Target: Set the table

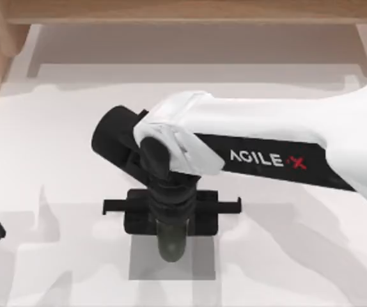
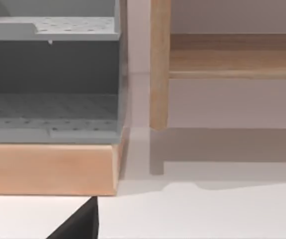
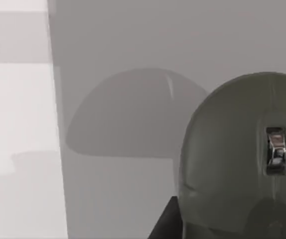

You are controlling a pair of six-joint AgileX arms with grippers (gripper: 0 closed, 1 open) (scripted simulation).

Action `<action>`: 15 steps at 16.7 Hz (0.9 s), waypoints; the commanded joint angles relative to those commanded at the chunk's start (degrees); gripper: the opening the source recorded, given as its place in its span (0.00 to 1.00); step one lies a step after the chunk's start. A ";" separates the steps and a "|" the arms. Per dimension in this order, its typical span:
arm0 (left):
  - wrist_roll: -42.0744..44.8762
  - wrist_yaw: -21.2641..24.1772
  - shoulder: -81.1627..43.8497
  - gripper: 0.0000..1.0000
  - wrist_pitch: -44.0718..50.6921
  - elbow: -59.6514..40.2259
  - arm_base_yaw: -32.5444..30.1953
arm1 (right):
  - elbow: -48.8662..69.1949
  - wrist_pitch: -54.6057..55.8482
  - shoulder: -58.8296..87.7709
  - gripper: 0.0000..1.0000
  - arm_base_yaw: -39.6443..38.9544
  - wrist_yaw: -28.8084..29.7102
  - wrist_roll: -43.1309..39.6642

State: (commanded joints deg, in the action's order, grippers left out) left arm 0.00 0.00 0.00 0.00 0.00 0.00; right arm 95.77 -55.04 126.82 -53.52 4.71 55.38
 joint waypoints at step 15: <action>0.00 0.00 0.00 1.00 0.00 0.00 0.00 | 0.00 0.00 0.00 1.00 0.00 0.00 0.00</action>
State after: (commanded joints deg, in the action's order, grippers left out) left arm 0.00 0.00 0.00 0.00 0.00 0.00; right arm 95.77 -55.04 126.82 -53.52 4.71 55.38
